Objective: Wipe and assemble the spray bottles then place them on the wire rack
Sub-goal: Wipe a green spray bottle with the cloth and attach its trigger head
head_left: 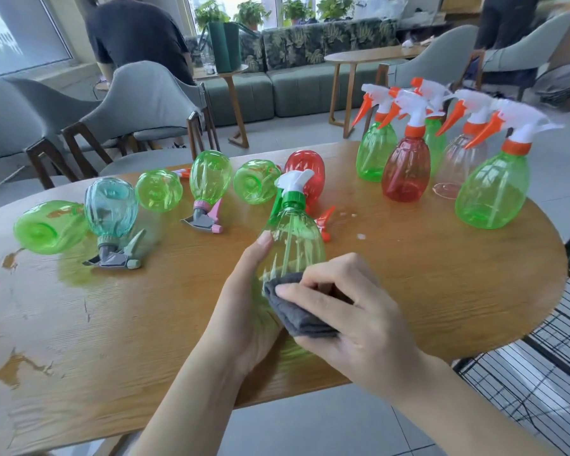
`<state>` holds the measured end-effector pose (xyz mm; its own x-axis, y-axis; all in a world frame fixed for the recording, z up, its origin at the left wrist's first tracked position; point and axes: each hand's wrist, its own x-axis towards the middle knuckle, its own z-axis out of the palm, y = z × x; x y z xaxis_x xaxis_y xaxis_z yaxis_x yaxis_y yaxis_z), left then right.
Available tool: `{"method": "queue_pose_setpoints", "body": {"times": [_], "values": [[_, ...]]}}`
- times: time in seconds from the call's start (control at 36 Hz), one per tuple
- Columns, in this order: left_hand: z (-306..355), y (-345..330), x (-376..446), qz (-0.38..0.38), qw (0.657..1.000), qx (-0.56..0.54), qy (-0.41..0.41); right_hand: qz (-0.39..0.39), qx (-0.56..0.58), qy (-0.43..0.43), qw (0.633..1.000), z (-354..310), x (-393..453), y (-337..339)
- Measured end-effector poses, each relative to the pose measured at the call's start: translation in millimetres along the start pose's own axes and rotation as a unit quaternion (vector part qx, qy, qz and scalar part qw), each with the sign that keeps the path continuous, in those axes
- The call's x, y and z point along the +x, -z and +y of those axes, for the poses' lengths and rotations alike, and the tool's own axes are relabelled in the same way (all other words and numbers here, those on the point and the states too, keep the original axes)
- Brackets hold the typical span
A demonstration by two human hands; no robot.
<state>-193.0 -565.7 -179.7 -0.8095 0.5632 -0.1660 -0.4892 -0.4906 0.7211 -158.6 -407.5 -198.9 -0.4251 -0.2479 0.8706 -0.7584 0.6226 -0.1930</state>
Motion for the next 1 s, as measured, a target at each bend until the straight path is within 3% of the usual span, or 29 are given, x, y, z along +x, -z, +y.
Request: {"method": "queue_pose_setpoints", "body": {"times": [0.17, 0.28, 0.36, 0.42, 0.67, 0.83, 1.0], "values": [[-1, 2, 2, -0.014, 1.000, -0.002, -0.014, -0.003, -0.031, 0.021, 0.999, 10, 3, 3], [-3, -1, 5, -0.003, 0.997, 0.044, -0.062, 0.024, -0.018, -0.093, 0.995, 21, 13, 12], [-5, 0, 4, -0.044, 0.997, 0.044, -0.053, 0.071, 0.025, -0.204, 0.976, 25, 21, 18], [-4, 0, 3, -0.064, 0.996, 0.043, -0.054, 0.078, 0.048, -0.228, 0.969, 24, 22, 19], [-3, 2, 3, -0.023, 0.996, 0.057, -0.059, 0.054, 0.034, -0.136, 0.989, 15, 12, 14], [-6, 4, 5, -0.030, 0.995, 0.069, -0.059, 0.066, 0.038, -0.189, 0.979, 19, 18, 16], [-1, 1, 2, -0.011, 0.999, 0.024, -0.046, 0.020, 0.008, -0.076, 0.997, 2, 5, 6]]}}
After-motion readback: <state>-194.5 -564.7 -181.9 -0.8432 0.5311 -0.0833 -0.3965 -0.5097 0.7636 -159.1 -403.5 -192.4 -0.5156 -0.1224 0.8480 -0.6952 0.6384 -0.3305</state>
